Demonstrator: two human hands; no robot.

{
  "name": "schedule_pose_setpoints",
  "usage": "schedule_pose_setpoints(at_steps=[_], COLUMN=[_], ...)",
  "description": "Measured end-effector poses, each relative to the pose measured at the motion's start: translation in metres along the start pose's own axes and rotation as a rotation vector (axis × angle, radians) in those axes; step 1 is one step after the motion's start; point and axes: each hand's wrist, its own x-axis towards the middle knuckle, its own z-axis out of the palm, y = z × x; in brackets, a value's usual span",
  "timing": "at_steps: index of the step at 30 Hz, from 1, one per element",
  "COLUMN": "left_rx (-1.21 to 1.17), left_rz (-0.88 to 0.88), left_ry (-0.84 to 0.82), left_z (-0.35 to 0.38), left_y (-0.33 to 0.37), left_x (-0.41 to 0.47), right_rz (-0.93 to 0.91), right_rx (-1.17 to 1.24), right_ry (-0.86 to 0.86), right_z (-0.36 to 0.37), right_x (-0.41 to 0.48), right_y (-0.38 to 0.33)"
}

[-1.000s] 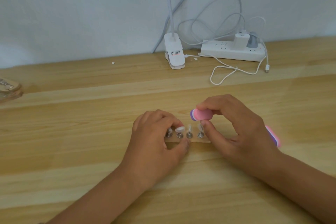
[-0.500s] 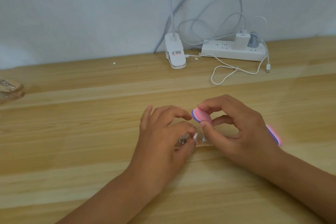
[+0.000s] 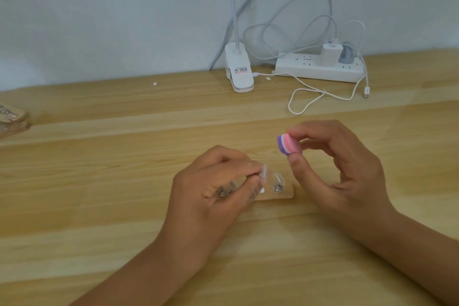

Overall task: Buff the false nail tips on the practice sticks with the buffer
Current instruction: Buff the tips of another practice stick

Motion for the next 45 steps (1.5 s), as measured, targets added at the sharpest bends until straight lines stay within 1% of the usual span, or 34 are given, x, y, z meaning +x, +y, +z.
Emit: schedule_pose_setpoints(at_steps=[3,7,9,12,16,20,25,29,34,38,42,45], left_rx=[-0.044,-0.066,-0.069,-0.023,0.035,0.015,-0.077,-0.011,-0.051,-0.117,-0.143,-0.118], left_rz=[-0.045,-0.011,-0.005,-0.007,0.027,0.008,0.006,-0.016,0.017,-0.023,-0.038,-0.073], left_ry=[0.008,0.003,-0.010,-0.004,-0.017,-0.003,-0.026,0.003,-0.052,-0.033,-0.053,-0.041], left_z=[-0.001,0.000,0.000,-0.001,-0.001,-0.001,-0.002,-0.002,-0.002,-0.001,-0.002,-0.001], left_y=[-0.004,-0.004,-0.003,-0.004,-0.003,-0.006,-0.006,-0.007,-0.006,-0.007,-0.007,-0.008], left_x=[0.001,0.001,0.002,0.002,0.003,0.001,0.001,0.003,0.003,0.002,0.002,0.002], right_rz=[-0.078,-0.222,-0.232,-0.216,-0.285,-0.222,-0.277,-0.194,-0.281,-0.219,-0.298,-0.226], right_rx=[-0.018,-0.049,-0.067,-0.084,-0.070,-0.087,-0.035,-0.123,-0.065,-0.118,-0.095,-0.123], right_ry=[-0.020,-0.125,-0.152,-0.138,-0.186,-0.179,-0.212,-0.150,-0.194,-0.140,-0.166,-0.144], right_z=[-0.001,0.003,0.004,0.003,0.006,0.002,0.010,0.006,0.012,0.006,0.008,0.004], right_x=[-0.002,-0.007,-0.007,-0.005,-0.008,-0.007,-0.009,-0.006,-0.011,-0.006,-0.009,-0.006], right_y=[-0.002,-0.008,-0.007,-0.004,-0.005,-0.002,-0.009,-0.003,-0.008,-0.004,-0.006,-0.001])
